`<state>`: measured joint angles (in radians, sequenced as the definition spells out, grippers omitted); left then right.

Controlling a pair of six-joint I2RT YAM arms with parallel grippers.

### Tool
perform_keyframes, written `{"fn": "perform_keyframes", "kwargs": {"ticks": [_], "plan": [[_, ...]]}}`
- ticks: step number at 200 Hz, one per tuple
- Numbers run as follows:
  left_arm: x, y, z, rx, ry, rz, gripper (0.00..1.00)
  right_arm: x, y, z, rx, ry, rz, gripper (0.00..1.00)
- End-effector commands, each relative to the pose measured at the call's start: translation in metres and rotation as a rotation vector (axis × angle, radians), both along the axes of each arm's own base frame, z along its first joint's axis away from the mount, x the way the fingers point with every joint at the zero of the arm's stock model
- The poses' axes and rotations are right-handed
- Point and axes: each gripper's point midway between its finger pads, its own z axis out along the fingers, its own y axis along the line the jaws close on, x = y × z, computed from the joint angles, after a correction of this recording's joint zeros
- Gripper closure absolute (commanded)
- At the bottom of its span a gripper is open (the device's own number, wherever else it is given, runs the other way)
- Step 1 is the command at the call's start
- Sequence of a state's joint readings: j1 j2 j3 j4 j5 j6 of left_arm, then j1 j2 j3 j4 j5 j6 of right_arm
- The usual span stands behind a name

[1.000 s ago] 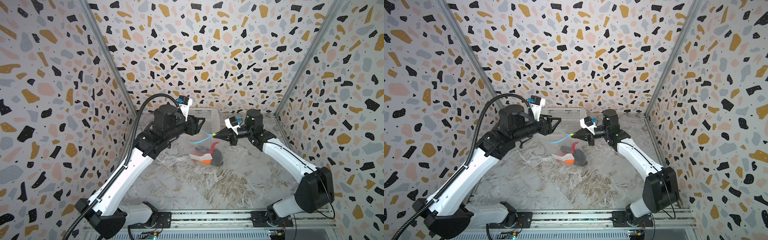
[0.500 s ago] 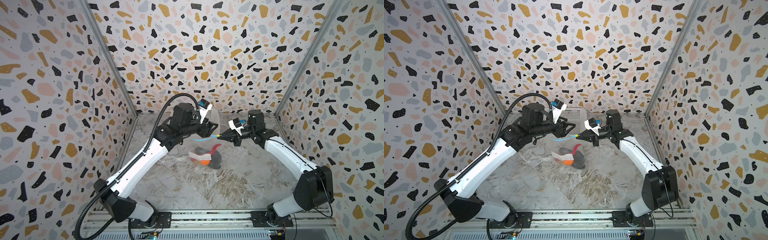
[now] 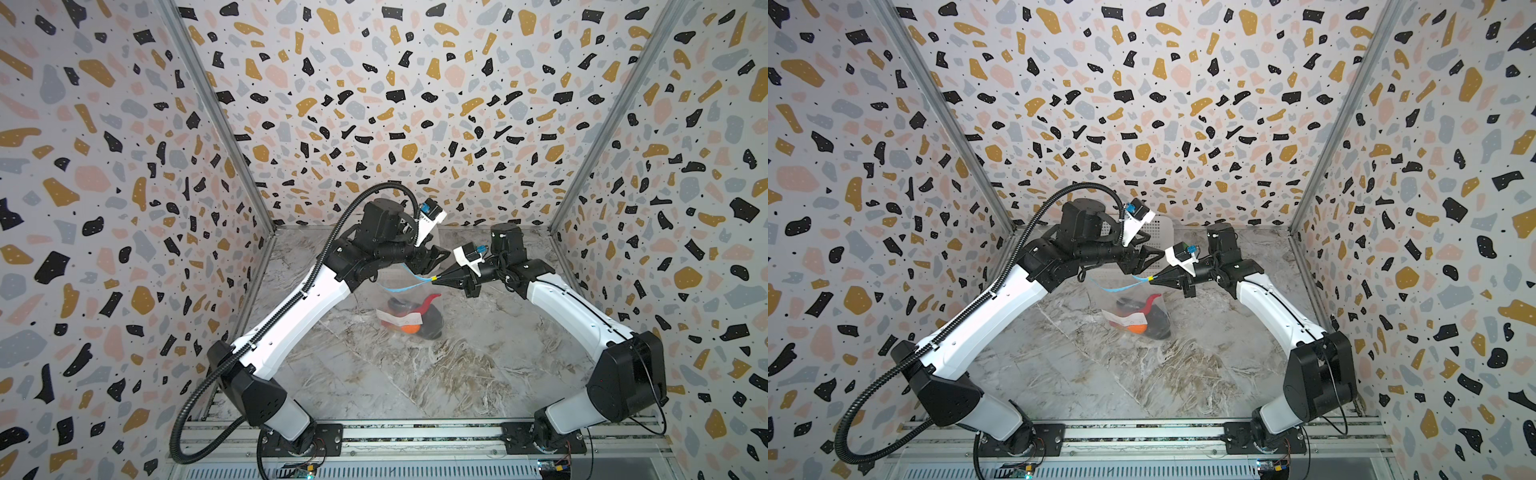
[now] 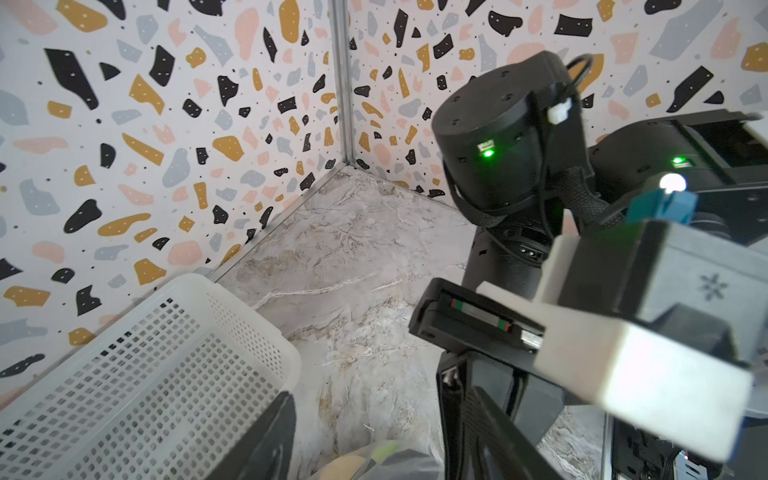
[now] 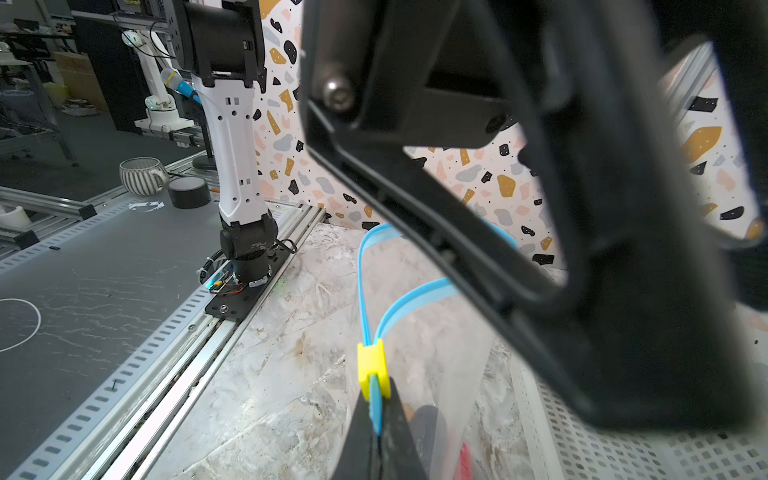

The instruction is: Place the food in the zip-top bag and seal the zipper

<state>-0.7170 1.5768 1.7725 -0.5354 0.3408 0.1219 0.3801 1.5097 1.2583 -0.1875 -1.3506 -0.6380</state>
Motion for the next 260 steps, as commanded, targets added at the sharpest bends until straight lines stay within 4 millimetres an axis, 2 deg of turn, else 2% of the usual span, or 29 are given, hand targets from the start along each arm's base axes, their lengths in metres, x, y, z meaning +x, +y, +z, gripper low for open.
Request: {"fn": "perform_keyframes", "kwargs": {"ticks": [1,82,125,167,202,260], "plan": [[-0.010,-0.010,0.004,0.026,-0.026,-0.061,0.33,-0.007,-0.004,0.021,0.030,-0.047,0.013,1.00],[-0.030,0.011,-0.024,0.081,0.045,-0.029,0.35,0.006,-0.013,0.023,0.023,-0.059,-0.042,1.00],[-0.033,0.011,-0.031,0.104,0.046,-0.045,0.44,0.004,-0.015,0.029,0.031,-0.065,-0.043,1.00],[-0.032,0.006,-0.039,0.117,0.043,-0.060,0.47,0.000,-0.016,0.032,0.041,-0.064,-0.030,1.00],[-0.034,0.006,-0.046,0.136,0.058,-0.067,0.65,-0.001,-0.017,0.034,0.042,-0.069,-0.034,1.00],[-0.035,0.006,-0.051,0.146,0.064,-0.060,0.86,-0.001,-0.017,0.033,0.044,-0.065,-0.033,1.00]]}}
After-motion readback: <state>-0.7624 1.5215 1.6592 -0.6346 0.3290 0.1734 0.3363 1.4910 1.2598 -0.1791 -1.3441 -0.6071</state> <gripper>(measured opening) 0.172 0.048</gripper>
